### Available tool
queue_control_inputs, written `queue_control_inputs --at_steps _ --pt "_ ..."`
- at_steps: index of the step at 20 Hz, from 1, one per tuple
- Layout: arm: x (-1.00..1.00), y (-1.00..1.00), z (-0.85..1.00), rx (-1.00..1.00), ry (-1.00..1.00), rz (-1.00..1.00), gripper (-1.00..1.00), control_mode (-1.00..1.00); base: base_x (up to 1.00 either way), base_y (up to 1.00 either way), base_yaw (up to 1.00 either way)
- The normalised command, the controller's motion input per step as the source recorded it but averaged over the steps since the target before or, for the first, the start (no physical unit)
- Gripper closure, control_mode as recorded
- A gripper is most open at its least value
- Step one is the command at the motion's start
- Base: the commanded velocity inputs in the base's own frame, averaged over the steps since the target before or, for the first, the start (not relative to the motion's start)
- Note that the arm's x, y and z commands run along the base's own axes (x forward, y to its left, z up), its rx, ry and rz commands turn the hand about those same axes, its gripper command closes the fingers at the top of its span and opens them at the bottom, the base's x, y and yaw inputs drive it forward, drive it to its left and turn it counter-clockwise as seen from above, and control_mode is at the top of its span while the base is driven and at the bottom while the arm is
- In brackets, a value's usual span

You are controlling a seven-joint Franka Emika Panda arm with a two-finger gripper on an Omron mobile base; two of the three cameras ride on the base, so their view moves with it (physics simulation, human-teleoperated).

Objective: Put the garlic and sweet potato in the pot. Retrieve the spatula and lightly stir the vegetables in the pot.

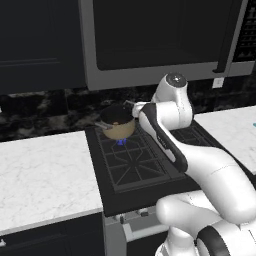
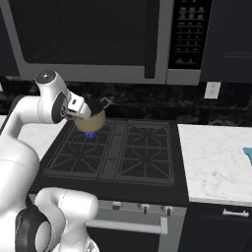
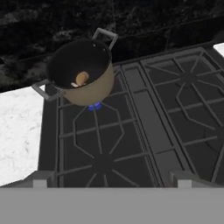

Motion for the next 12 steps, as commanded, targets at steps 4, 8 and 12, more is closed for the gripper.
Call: queue_control_inputs --at_steps 4,8,12 --pt "-0.4 0.0 -0.14 -0.08 0.12 0.15 -1.0 -1.0 0.0 0.0 0.0" --pt "-0.18 0.0 -0.12 -0.06 0.16 0.12 -1.0 -1.0 0.0 0.0 0.0" --pt "0.01 0.0 -0.09 -0.01 0.05 0.03 -1.0 1.0 0.01 0.0 0.01"
